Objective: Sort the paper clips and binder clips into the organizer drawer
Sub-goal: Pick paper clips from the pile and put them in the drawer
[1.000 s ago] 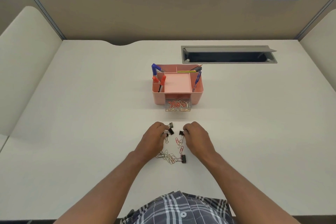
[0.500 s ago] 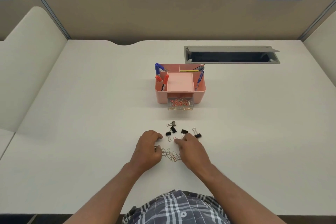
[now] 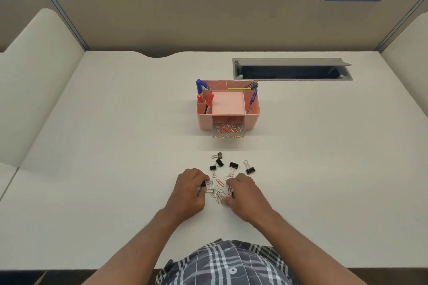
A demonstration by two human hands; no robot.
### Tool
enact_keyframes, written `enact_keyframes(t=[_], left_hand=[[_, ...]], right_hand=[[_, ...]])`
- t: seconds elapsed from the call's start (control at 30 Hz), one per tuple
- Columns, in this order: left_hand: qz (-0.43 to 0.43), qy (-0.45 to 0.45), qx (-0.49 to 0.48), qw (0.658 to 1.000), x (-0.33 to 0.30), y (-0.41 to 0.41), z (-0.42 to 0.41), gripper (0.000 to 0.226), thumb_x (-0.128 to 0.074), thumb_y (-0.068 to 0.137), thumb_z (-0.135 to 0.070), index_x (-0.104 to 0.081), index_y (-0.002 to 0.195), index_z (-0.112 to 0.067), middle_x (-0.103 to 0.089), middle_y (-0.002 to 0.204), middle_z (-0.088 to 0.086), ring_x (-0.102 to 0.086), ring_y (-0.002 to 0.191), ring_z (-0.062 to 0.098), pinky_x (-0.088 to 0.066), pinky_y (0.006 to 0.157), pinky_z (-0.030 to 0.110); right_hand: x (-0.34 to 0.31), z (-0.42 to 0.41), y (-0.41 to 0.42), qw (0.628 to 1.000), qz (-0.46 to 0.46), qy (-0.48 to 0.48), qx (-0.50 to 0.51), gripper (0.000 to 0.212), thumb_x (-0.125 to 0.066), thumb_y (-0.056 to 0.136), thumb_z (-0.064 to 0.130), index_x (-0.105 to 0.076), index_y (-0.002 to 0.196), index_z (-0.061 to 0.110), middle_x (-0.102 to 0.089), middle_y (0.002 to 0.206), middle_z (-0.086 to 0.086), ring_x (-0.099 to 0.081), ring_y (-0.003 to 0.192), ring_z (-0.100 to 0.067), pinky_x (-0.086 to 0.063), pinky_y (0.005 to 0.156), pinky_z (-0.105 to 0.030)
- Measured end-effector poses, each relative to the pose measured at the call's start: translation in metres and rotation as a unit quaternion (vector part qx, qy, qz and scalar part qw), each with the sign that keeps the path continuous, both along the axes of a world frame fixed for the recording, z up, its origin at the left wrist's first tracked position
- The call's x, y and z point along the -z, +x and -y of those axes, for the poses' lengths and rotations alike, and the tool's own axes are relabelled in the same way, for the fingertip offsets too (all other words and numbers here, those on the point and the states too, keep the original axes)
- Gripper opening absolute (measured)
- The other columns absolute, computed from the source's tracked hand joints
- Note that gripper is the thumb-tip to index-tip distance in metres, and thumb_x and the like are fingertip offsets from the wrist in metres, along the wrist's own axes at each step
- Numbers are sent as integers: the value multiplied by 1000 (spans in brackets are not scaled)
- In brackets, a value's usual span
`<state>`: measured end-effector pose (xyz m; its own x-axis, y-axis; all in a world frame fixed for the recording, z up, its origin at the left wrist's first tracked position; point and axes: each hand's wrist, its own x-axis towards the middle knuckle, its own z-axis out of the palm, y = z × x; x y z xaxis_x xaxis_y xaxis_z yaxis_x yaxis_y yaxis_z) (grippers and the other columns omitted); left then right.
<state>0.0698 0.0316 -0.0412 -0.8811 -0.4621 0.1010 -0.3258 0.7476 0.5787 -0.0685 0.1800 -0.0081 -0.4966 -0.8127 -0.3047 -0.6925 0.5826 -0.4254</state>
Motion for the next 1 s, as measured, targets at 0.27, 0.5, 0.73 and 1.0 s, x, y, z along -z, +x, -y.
enact_keyframes(t=[0.27, 0.5, 0.73, 1.0], left_hand=[[-4, 28, -12, 1000, 0, 0, 3, 19, -61, 90, -15, -66, 108, -13, -58, 100, -3, -54, 94, 13, -47, 82, 26], [-19, 6, -68, 998, -5, 5, 5, 20, -62, 85, -2, -65, 103, -10, -56, 96, -2, -54, 89, 14, -43, 78, 19], [-11, 10, -84, 996, -5, 5, 4, 29, -60, 75, 1, -65, 102, -8, -53, 98, -3, -51, 93, 14, -36, 82, 11], [-17, 10, -57, 998, -4, 6, 1, 45, -53, 60, 3, -64, 102, -10, -50, 103, -3, -49, 95, 15, -43, 85, 26]], right_hand=[[10, -4, -9, 997, -38, -66, -6, 23, -52, 86, 4, -64, 105, 10, -57, 103, -6, -51, 97, -25, -46, 81, -35], [12, -12, -22, 992, -71, -97, 37, 22, -55, 81, -2, -66, 98, 7, -61, 95, -8, -54, 89, -27, -44, 73, -33], [10, -15, -17, 991, -72, -98, 48, 13, -56, 88, 12, -64, 97, 10, -57, 97, -5, -51, 91, -23, -43, 74, -29], [12, -18, -19, 990, -92, -81, 66, 22, -54, 78, -4, -64, 95, 5, -56, 98, -7, -50, 89, -25, -44, 71, -29]])
